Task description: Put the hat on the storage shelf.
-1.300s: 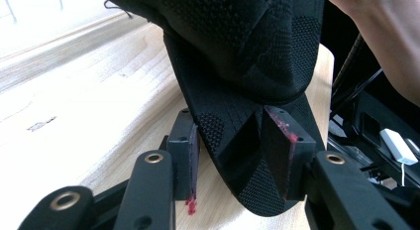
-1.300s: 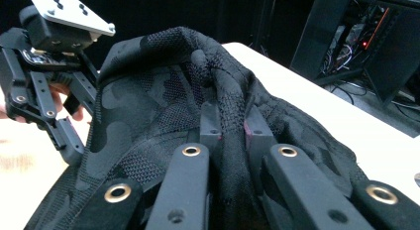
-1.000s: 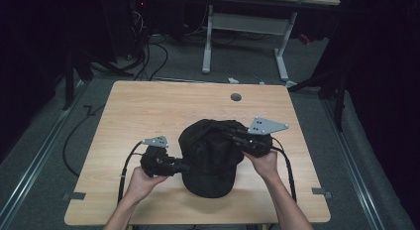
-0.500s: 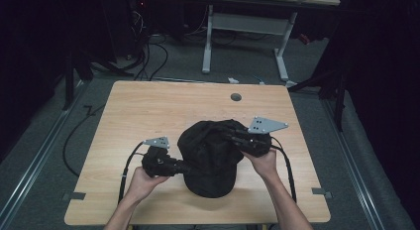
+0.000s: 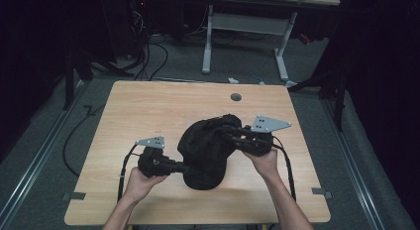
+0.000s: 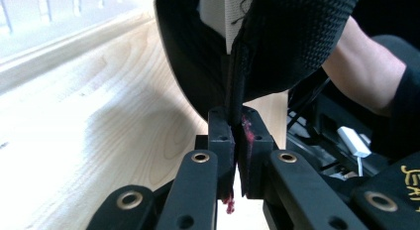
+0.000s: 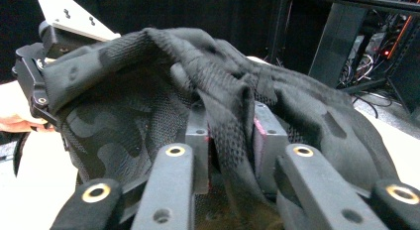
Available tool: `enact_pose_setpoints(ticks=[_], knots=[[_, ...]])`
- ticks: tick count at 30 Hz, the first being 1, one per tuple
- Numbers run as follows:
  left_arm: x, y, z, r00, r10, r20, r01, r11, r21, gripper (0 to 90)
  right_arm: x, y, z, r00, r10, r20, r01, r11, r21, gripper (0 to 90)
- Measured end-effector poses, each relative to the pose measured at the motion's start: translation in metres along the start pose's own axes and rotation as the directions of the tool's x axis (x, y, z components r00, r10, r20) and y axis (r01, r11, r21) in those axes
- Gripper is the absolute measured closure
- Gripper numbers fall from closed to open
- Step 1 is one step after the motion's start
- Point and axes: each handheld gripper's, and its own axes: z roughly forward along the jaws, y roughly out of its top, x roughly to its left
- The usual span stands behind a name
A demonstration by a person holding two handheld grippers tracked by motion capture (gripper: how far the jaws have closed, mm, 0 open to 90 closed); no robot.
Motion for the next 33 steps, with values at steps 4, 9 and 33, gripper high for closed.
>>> enact_pose_setpoints(ticks=[4,9,33], knots=[[-0.005,0.006,-0.003,0.9996,0.023,-0.013,-0.023,0.9997,-0.005,86.3,-0.002,0.001,-0.003,0.9998,0.019,0.003,-0.019,1.0,-0.013,66.9],[-0.008,0.008,-0.007,0.9988,0.033,-0.037,-0.034,0.999,-0.028,86.6,-0.008,0.0,-0.008,0.9979,0.064,0.005,-0.064,0.998,-0.012,54.0],[-0.008,0.006,-0.032,0.9895,0.007,-0.144,-0.031,0.9863,-0.162,86.8,-0.012,-0.012,-0.035,0.9879,0.119,0.1,-0.121,0.993,0.012,34.9]])
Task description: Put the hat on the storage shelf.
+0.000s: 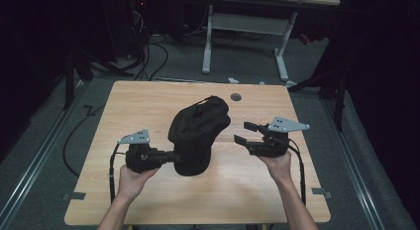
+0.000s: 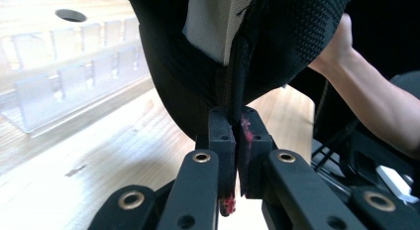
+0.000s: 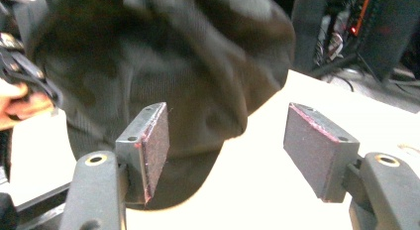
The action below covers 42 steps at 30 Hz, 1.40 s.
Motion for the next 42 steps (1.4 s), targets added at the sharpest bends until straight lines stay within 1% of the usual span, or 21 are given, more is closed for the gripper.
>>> enact_pose_setpoints(ticks=[2,4,6,8,11,12,15,17,21,24,25,27,28,30,32,34,35,37,39,40,42], knots=[[0.0,0.001,0.001,0.9996,0.002,-0.028,-0.002,1.0,-0.004,86.8,-0.001,-0.007,0.001,0.9994,0.011,0.032,-0.012,0.999,0.041,35.5],[-0.001,0.004,0.001,0.9985,0.013,-0.053,-0.014,0.9999,-0.005,86.7,0.0,-0.013,0.001,0.9978,0.019,0.063,-0.023,0.998,0.055,37.5],[-0.001,0.006,0.0,0.998,0.017,-0.06,-0.018,0.9997,-0.017,86.7,0.001,-0.02,0.001,0.9951,0.028,0.095,-0.037,0.995,0.093,38.3],[-0.002,0.008,0.0,0.9973,0.021,-0.07,-0.023,0.9993,-0.03,86.7,0.001,-0.029,0.0,0.9911,0.036,0.128,-0.051,0.993,0.109,39.2],[-0.001,0.011,-0.001,0.996,0.019,-0.087,-0.023,0.9986,-0.047,86.7,-0.002,-0.047,0.001,0.9811,0.053,0.186,-0.083,0.984,0.155,39.2],[0.0,0.011,-0.001,0.996,0.015,-0.088,-0.02,0.9984,-0.053,86.7,-0.002,-0.055,0.002,0.9761,0.05,0.211,-0.089,0.98,0.179,39.2],[0.0,0.011,-0.002,0.9936,0.014,-0.112,-0.021,0.9976,-0.065,86.7,-0.003,-0.07,0.005,0.9611,0.025,0.275,-0.094,0.966,0.242,39.1],[0.001,0.012,-0.003,0.9927,0.005,-0.121,-0.014,0.997,-0.076,86.7,-0.005,-0.079,0.007,0.9529,0.023,0.302,-0.106,0.96,0.26,39.0],[0.003,0.014,-0.006,0.9902,-0.003,-0.139,-0.01,0.9957,-0.092,86.6,-0.009,-0.096,0.006,0.9336,0.058,0.353,-0.162,0.948,0.273,38.8],[0.004,0.016,-0.008,0.9879,-0.007,-0.155,-0.009,0.9947,-0.102,86.6,-0.014,-0.11,0.004,0.9129,0.1,0.396,-0.22,0.937,0.271,38.8],[0.005,0.016,-0.008,0.9873,-0.008,-0.159,-0.009,0.9943,-0.106,86.6,-0.015,-0.114,0.004,0.9044,0.115,0.411,-0.24,0.934,0.266,38.8],[0.006,0.018,-0.009,0.9866,-0.013,-0.163,-0.006,0.9933,-0.115,86.7,-0.017,-0.12,0.002,0.8908,0.13,0.436,-0.26,0.931,0.256,38.8],[0.006,0.018,-0.01,0.9861,-0.015,-0.165,-0.005,0.9928,-0.12,86.7,-0.017,-0.122,0.002,0.8814,0.142,0.45,-0.277,0.928,0.25,38.8],[0.008,0.02,-0.01,0.9854,-0.02,-0.169,-0.001,0.9921,-0.126,86.7,-0.017,-0.127,0.001,0.8711,0.142,0.47,-0.283,0.927,0.245,38.9],[0.01,0.022,-0.01,0.9838,-0.022,-0.178,-0.001,0.9919,-0.127,86.7,-0.018,-0.13,0.002,0.8624,0.138,0.487,-0.291,0.923,0.253,38.8],[0.011,0.025,-0.01,0.9826,-0.016,-0.185,-0.008,0.9916,-0.129,86.6,-0.019,-0.134,0.004,0.8562,0.134,0.499,-0.299,0.916,0.267,39.0],[0.011,0.026,-0.011,0.9821,-0.016,-0.188,-0.009,0.9913,-0.131,86.7,-0.02,-0.135,0.005,0.8549,0.127,0.503,-0.3,0.912,0.28,38.4],[0.012,0.028,-0.012,0.9815,-0.017,-0.191,-0.009,0.9906,-0.136,86.7,-0.018,-0.135,0.006,0.8549,0.111,0.507,-0.291,0.911,0.291,37.8],[0.013,0.031,-0.012,0.9797,-0.016,-0.2,-0.012,0.9905,-0.137,86.7,-0.016,-0.135,0.009,0.8552,0.078,0.512,-0.269,0.912,0.31,36.9],[0.013,0.033,-0.013,0.9783,-0.013,-0.207,-0.015,0.9905,-0.137,86.7,-0.015,-0.135,0.009,0.8564,0.077,0.51,-0.268,0.912,0.311,36.5],[0.015,0.037,-0.013,0.9773,-0.014,-0.211,-0.017,0.9897,-0.142,86.6,-0.015,-0.135,0.009,0.8532,0.083,0.515,-0.275,0.911,0.308,36.5]])
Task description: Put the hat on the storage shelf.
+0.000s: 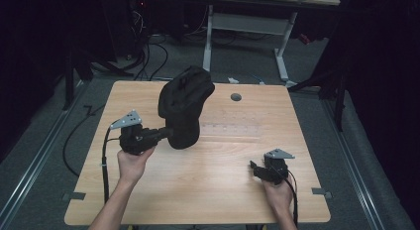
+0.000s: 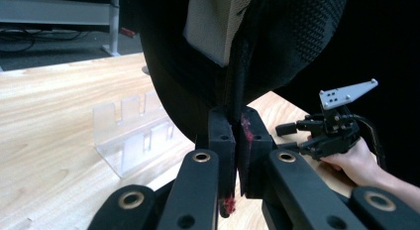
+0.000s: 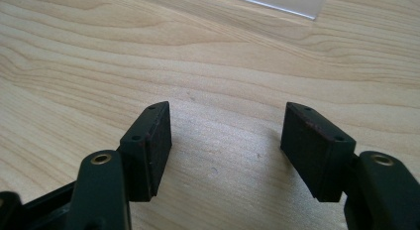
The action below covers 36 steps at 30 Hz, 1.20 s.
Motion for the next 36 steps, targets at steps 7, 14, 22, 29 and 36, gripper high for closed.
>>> enact_pose_setpoints(ticks=[7,14,22,29,36], knots=[[0.006,0.012,0.004,0.9994,0.009,-0.035,-0.01,0.9996,-0.025,86.7,0.0,0.0,0.0,1.0,-0.003,0.005,0.003,1.0,-0.001,36.0],[0.012,0.022,0.015,0.995,0.022,-0.097,-0.025,0.9992,-0.031,86.7,0.0,0.0,0.0,1.0,-0.002,0.003,0.002,1.0,0.0,35.4],[0.02,0.024,0.035,0.9889,0.028,-0.146,-0.031,0.9993,-0.021,86.7,0.0,0.0,0.0,1.0,-0.005,0.002,0.005,1.0,-0.001,35.1],[0.025,0.022,0.047,0.9811,0.029,-0.191,-0.03,0.9995,-0.005,86.6,0.0,0.0,0.0,1.0,-0.006,0.0,0.006,1.0,0.0,35.1],[0.027,0.018,0.056,0.9736,0.046,-0.223,-0.042,0.9989,0.024,86.6,0.0,0.0,0.0,1.0,-0.009,-0.002,0.009,1.0,-0.001,35.0]])
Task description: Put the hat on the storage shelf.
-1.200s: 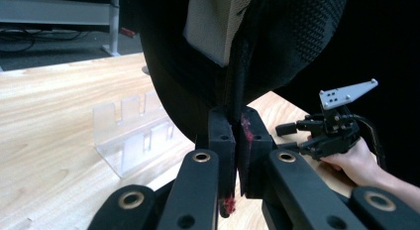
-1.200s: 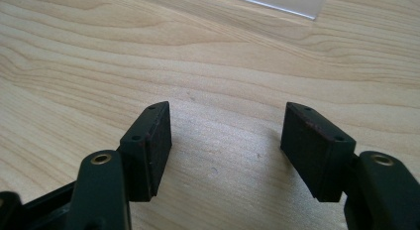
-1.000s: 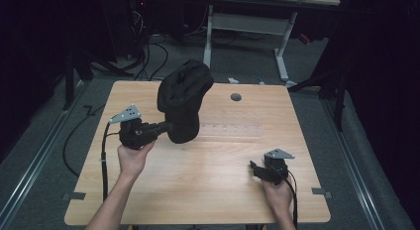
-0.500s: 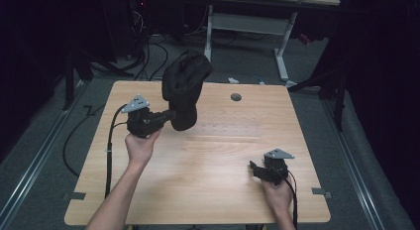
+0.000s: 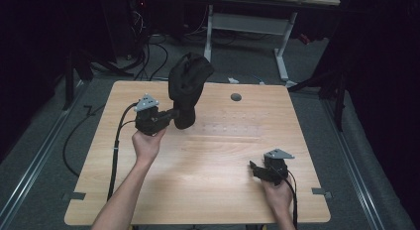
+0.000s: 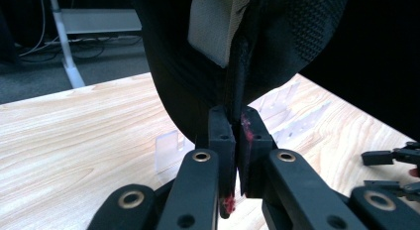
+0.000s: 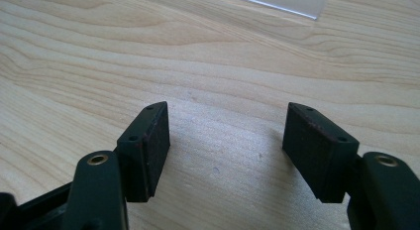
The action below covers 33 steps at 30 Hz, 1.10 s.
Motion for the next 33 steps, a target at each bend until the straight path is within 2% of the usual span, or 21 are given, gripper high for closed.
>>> enact_pose_setpoints(ticks=[6,12,15,22,27,30,33], knots=[[0.001,-0.007,0.007,0.9998,-0.02,-0.003,0.02,0.9998,0.005,86.5,0.0,0.0,0.0,1.0,-0.001,-0.001,0.001,1.0,0.0,35.0],[0.004,-0.02,0.015,0.9989,-0.047,-0.003,0.047,0.9983,0.035,86.3,0.0,0.0,0.0,1.0,-0.002,-0.002,0.002,1.0,-0.001,34.9],[0.005,-0.024,0.015,0.9981,-0.062,0.006,0.062,0.9977,0.027,86.0,0.0,0.0,0.0,1.0,-0.003,-0.002,0.003,1.0,-0.001,35.0],[0.009,-0.031,0.01,0.9958,-0.092,0.0,0.092,0.9945,0.049,84.7,0.0,0.0,0.0,1.0,-0.001,-0.002,0.001,1.0,0.0,34.9],[0.008,-0.032,0.008,0.995,-0.099,-0.004,0.099,0.9925,0.071,78.1,0.0,0.0,0.0,1.0,-0.002,-0.002,0.002,1.0,0.0,34.9],[0.008,-0.032,0.007,0.9955,-0.094,-0.015,0.094,0.9926,0.077,70.5,0.0,0.0,0.0,1.0,-0.001,-0.001,0.001,1.0,0.0,34.9],[0.008,-0.032,0.006,0.994,-0.109,-0.011,0.11,0.991,0.077,62.7,0.0,0.0,0.0,1.0,-0.001,-0.002,0.001,1.0,0.0,35.0]])
